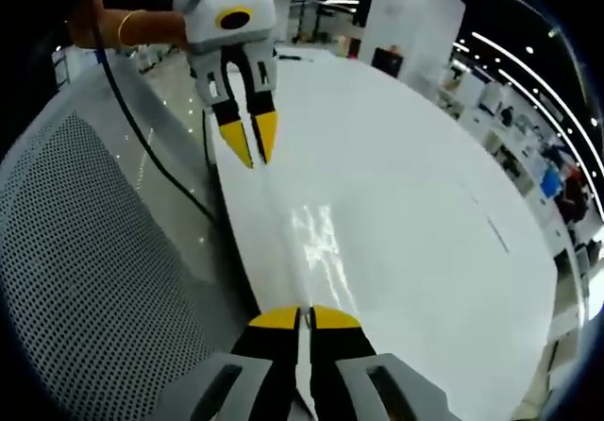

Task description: Open the resealable bag by pulling the two sides of the seal apart until the entire bag opening is separated and visibly accessible.

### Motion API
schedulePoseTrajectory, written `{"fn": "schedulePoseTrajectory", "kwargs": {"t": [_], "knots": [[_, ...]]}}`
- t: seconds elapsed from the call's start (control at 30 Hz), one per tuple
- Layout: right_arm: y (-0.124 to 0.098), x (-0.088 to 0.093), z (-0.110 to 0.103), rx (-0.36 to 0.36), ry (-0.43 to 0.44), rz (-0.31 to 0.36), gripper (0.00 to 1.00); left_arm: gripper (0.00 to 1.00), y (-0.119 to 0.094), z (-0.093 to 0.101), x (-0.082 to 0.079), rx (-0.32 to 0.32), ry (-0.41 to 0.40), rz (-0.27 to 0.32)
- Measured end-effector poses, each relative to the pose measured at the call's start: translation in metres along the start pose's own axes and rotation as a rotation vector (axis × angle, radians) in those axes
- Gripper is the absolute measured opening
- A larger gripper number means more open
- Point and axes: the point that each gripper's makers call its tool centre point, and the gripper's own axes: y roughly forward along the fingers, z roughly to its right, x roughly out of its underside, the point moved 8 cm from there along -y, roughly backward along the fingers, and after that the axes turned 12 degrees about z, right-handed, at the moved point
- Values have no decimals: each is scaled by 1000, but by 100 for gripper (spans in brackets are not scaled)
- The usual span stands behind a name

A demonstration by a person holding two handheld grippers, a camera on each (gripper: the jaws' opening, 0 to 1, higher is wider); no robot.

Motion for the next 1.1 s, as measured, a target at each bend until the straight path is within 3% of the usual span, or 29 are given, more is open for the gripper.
{"fn": "schedulePoseTrajectory", "kwargs": {"t": [0.4,0.77,1.1], "knots": [[4,-3,-6,-50,-50,2,0,13,1,-6,-20,8,-2,41],[4,-3,-9,-65,-68,-3,0,14,25,-17,-33,-12,43,43],[4,-3,-8,-60,-65,-5,0,16,42,-8,-42,55,50,66]]}}
